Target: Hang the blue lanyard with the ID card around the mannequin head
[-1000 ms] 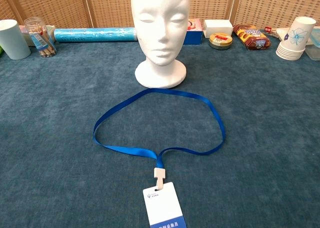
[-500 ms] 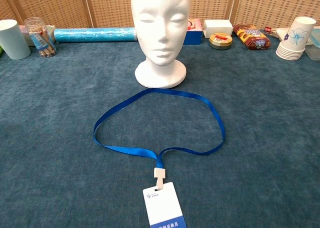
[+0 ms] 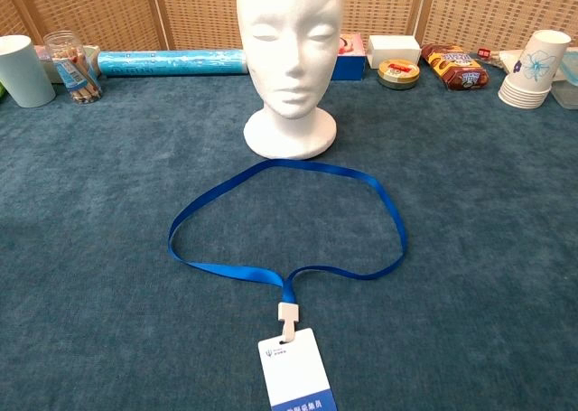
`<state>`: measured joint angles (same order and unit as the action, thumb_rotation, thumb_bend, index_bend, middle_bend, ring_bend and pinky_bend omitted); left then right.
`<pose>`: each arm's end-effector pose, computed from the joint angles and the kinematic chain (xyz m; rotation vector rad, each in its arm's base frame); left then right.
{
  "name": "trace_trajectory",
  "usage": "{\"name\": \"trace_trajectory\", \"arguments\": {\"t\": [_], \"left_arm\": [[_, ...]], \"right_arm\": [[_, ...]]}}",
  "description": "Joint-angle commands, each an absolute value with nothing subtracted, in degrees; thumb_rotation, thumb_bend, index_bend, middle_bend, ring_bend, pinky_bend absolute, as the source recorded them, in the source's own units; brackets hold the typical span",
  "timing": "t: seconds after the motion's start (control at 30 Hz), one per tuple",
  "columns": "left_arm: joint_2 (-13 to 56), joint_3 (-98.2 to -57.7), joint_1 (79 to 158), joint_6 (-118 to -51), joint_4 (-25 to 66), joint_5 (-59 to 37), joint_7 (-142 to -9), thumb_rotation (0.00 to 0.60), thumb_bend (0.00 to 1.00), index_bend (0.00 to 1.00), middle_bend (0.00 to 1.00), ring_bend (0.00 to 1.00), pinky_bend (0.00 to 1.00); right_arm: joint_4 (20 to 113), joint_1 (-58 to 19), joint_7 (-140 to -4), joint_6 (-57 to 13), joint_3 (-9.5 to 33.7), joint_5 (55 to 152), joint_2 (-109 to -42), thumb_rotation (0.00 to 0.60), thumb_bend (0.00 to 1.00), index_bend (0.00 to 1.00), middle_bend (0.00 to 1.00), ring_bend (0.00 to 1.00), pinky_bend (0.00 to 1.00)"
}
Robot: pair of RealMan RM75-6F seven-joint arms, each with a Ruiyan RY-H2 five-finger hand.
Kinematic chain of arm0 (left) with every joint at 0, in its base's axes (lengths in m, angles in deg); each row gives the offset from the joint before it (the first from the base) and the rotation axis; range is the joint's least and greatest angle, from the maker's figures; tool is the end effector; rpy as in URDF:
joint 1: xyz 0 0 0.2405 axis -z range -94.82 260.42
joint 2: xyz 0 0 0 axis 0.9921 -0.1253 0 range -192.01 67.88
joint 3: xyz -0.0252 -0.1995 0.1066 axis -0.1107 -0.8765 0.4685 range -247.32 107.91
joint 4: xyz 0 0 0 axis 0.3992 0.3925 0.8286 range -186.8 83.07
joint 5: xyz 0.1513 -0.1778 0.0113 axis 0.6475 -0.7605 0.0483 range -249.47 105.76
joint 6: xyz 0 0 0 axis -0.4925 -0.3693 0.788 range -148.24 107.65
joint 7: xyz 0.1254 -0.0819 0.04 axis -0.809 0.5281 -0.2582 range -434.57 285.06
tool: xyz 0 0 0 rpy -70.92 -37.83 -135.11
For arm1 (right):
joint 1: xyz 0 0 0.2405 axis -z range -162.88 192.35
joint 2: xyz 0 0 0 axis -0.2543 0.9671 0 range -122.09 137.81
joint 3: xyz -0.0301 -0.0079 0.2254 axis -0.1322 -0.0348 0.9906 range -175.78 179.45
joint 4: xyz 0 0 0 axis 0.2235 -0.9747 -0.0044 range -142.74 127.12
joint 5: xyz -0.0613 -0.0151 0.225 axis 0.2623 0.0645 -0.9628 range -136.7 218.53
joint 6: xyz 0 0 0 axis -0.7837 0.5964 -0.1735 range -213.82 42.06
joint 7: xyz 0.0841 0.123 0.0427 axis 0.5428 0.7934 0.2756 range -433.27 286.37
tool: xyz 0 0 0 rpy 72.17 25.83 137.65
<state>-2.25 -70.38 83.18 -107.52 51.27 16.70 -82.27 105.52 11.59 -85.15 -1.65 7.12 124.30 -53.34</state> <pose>-0.2693 0.1594 0.1271 -1.3921 -0.9201 -0.8588 -0.2237 -0.1868 0.1169 1.3249 -1.0118 0.9702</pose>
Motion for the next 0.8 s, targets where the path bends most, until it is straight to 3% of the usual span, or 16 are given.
{"name": "trace_trajectory", "arguments": {"t": [0.03,0.13,0.33,0.8], "left_arm": [[-1.8,-70.9,83.9,-106.7,50.9,16.2,-82.4,0.506,0.20,0.46,0.44,0.37,0.30],[-1.4,-71.2,84.8,-105.6,50.5,15.8,-82.8,0.505,0.20,0.46,0.44,0.37,0.30],[-1.1,-72.1,86.9,-103.4,49.6,15.4,-83.9,0.507,0.20,0.46,0.44,0.37,0.30],[-0.7,-74.8,92.8,-98.0,50.1,13.6,-87.0,0.507,0.20,0.46,0.44,0.37,0.30]], "right_arm": [[108.7,8.3,-93.0,-4.0,9.7,119.9,-56.9,0.454,0.31,0.41,0.76,0.91,0.93],[109.2,6.3,-97.9,-5.0,10.8,117.6,-60.2,0.450,0.31,0.44,0.86,0.99,0.99],[108.4,2.3,-105.2,-6.3,13.2,111.9,-66.8,0.452,0.31,0.50,0.98,1.00,1.00],[103.6,-8.5,-120.2,-6.7,18.6,95.4,-82.1,0.454,0.31,0.53,1.00,1.00,1.00]]}}
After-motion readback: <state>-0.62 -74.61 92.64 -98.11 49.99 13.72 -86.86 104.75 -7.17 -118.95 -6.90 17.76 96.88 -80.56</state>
